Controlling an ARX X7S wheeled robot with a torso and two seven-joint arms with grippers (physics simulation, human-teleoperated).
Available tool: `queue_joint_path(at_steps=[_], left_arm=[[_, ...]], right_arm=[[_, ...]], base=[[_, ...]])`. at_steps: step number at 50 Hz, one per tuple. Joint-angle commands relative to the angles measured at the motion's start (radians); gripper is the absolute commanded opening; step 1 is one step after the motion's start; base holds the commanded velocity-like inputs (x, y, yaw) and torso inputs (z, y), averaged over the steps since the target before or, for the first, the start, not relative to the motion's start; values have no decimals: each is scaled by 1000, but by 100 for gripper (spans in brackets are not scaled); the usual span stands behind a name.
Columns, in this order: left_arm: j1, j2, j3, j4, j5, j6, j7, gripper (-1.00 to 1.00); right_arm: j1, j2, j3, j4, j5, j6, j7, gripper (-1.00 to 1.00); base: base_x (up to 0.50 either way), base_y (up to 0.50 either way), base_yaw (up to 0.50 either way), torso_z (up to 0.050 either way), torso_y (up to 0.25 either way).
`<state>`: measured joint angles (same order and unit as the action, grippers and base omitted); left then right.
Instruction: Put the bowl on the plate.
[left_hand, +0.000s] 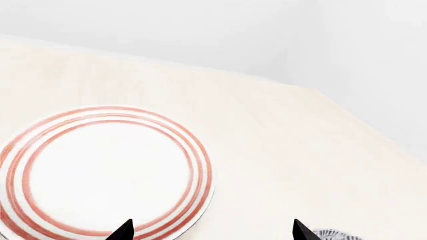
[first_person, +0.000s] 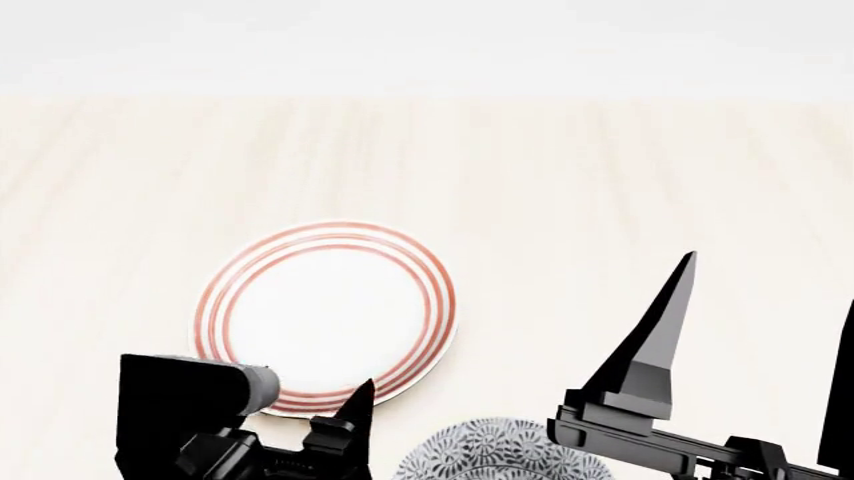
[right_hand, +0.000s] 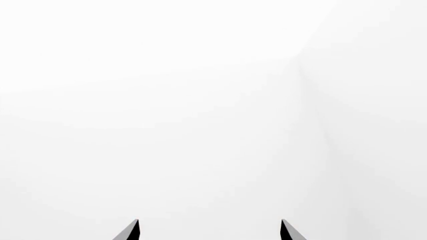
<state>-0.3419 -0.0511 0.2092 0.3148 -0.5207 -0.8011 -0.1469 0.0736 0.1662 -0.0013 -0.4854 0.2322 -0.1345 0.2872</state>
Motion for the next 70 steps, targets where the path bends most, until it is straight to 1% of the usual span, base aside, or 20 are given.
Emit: queue_joint_path(at_steps=[1,12,16,19,28,29,30,35,38,39,43,46,47,52,53,57,58,63,70], left_arm=[[-87,40,4,-66,-278,-211,-61,100],[-83,26,18,-73,-380,-189,-119,100],[-85,21,10,-81,-405,-187,-141,100],[-90,23,0,-90,-421,-191,-180,100],[-107,18,-6,-123,-459,-185,-231,100],[-117,28,-31,-150,-523,-241,-269,100],[-122,32,-40,-167,-552,-259,-286,100],[-127,23,-18,-204,-579,-259,-290,100],[-130,11,12,-208,-567,-255,-282,100],[-140,-1,42,-209,-551,-270,-282,100],[-140,-30,125,-197,-484,-244,-244,100],[-142,-44,165,-195,-457,-234,-225,100],[-144,-54,197,-190,-429,-220,-208,100],[-150,-80,279,-176,-358,-185,-176,100],[-153,-105,348,-158,-290,-149,-152,100],[-157,-127,417,-156,-218,-113,-138,100],[-161,-131,431,-167,-199,-102,-136,-100],[-163,-150,480,-167,-135,-50,-125,-100],[-183,-172,510,-140,-77,-7,-135,-100]], right_arm=[[0,-1,8,-2,-9,-6,-7,100],[1,7,2,4,-9,-13,2,100],[-2,8,-3,4,-6,-12,4,100],[-3,10,-7,11,-8,-18,4,100],[-4,15,-16,19,-6,-17,9,100],[-4,16,-16,17,-4,-14,10,100],[-5,17,-16,15,-3,-12,12,100],[-6,20,-19,17,-1,-16,14,100],[-6,22,-21,18,0,-16,16,100],[-6,22,-22,18,0,-16,17,100],[-8,24,-24,18,2,-18,19,100],[-9,26,-26,19,4,-20,21,100],[-9,26,-27,17,5,-17,22,100],[-9,29,-31,21,6,-21,23,100],[-9,29,-31,22,7,-20,24,100],[-10,31,-33,27,8,-25,25,100],[-12,31,-36,26,7,-27,25,100],[-16,33,-44,27,7,-27,26,100],[-18,37,-48,29,15,-22,29,100]], base=[[0,0,0,0,0],[0,0,0,0,0],[0,0,0,0,0],[0,0,0,0,0],[0,0,0,0,0],[0,0,0,0,0],[0,0,0,0,0],[0,0,0,0,0],[0,0,0,0,0],[0,0,0,0,0],[0,0,0,0,0],[0,0,0,0,0],[0,0,0,0,0],[0,0,0,0,0],[0,0,0,0,0],[0,0,0,0,0],[0,0,0,0,0],[0,0,0,0,0],[0,0,0,0,0]])
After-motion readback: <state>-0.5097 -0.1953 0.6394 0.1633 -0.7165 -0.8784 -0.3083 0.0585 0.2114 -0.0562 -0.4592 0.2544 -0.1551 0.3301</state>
